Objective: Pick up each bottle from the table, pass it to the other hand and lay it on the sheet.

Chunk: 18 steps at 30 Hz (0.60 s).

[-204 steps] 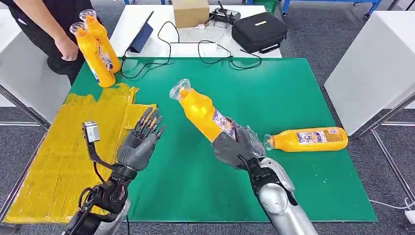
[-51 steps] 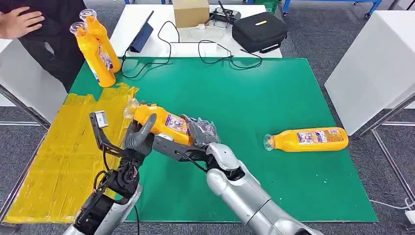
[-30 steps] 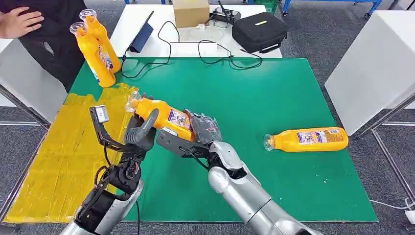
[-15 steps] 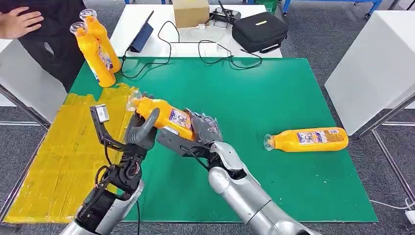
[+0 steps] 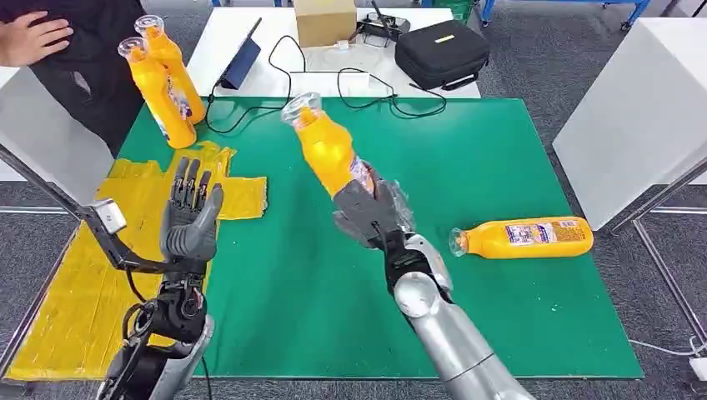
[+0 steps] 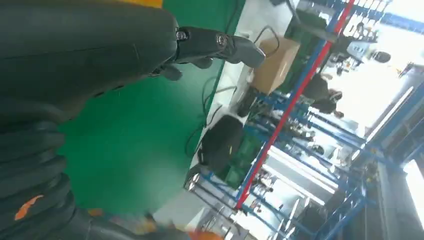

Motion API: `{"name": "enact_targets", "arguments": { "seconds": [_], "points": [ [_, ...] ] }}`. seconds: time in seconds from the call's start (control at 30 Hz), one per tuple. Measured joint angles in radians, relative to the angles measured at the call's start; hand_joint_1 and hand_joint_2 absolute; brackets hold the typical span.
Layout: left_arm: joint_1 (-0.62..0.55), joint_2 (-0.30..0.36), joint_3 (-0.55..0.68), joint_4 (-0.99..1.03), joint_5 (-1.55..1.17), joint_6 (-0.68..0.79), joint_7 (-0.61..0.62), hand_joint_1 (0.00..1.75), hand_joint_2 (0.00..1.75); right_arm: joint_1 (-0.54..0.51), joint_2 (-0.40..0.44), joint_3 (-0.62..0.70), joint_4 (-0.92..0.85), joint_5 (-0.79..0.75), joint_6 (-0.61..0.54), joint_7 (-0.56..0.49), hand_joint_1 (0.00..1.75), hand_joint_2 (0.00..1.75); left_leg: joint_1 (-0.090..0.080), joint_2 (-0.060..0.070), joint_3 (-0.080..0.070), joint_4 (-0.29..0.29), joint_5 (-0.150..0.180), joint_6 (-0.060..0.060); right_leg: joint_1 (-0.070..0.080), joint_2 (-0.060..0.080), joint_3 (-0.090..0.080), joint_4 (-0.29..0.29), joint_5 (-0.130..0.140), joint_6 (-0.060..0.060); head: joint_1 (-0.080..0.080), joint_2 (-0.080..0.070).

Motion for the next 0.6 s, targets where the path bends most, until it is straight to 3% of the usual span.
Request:
{"name": "enact_targets", "arguments": {
  "seconds": [0.37, 0.6],
  "points": [
    [0.029, 0.000, 0.020, -0.004, 0.013, -0.020, 0.022, 0.00, 1.75, 0.097, -0.055, -0.044, -0.182, 0.015, -0.005, -0.002, 1.75, 1.75, 0.000, 0.000, 0.000, 0.000, 0.000, 0.000, 0.000, 0.000, 0.000, 0.000, 0.000, 0.000, 0.000, 0.000],
    [0.016, -0.004, -0.018, 0.004, 0.154, -0.103, 0.090, 0.00, 1.75, 0.087, -0.057, -0.009, -0.178, 0.170, -0.010, 0.056, 1.75, 1.75, 0.000, 0.000, 0.000, 0.000, 0.000, 0.000, 0.000, 0.000, 0.000, 0.000, 0.000, 0.000, 0.000, 0.000]
  ]
}}
